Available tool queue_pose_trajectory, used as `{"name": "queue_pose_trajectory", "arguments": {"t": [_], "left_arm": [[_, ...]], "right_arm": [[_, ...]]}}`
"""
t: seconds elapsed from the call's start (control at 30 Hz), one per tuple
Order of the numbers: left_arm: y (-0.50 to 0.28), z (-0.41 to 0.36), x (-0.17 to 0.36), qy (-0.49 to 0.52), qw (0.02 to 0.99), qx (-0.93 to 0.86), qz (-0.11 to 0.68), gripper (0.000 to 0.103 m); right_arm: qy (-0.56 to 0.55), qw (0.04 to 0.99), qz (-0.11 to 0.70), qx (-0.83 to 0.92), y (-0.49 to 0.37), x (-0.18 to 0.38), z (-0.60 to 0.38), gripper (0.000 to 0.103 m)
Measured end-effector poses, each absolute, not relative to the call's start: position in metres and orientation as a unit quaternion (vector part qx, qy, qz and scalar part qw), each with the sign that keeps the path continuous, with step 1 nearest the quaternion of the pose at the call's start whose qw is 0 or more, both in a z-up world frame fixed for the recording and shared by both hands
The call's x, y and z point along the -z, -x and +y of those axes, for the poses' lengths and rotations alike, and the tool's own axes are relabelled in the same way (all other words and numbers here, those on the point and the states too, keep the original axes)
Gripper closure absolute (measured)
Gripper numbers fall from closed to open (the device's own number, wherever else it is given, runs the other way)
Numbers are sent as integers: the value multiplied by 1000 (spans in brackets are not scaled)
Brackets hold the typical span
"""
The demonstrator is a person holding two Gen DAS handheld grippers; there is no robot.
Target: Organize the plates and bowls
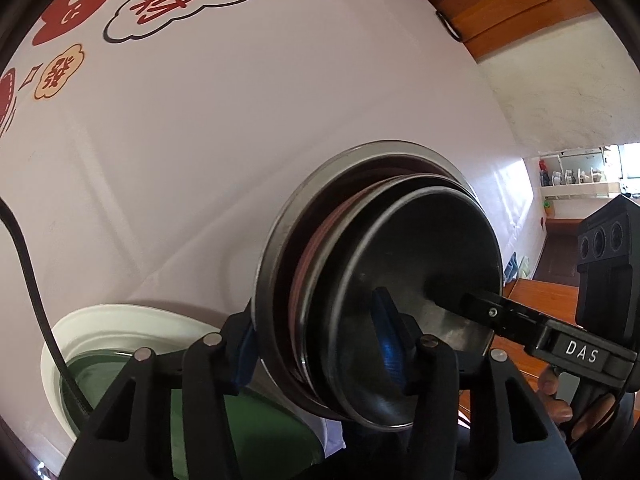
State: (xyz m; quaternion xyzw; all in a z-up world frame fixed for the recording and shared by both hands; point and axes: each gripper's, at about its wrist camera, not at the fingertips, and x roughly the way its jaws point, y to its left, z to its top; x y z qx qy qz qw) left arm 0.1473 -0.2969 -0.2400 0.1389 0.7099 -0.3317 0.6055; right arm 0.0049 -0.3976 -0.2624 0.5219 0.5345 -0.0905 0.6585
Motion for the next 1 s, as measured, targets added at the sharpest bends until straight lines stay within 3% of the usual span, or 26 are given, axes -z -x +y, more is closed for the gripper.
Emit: {"name": "queue_pose_trajectory", "arguments": {"t": [0.4, 1.0], "left_arm": [[-145, -292, 238, -126, 603, 318, 721, 57], [-133, -269, 194, -91, 661, 305, 679, 57]], "right_arm": [[-525, 651, 543, 74, -15, 266, -410, 72], [-461, 706, 538, -5, -34, 235, -415, 73]]}}
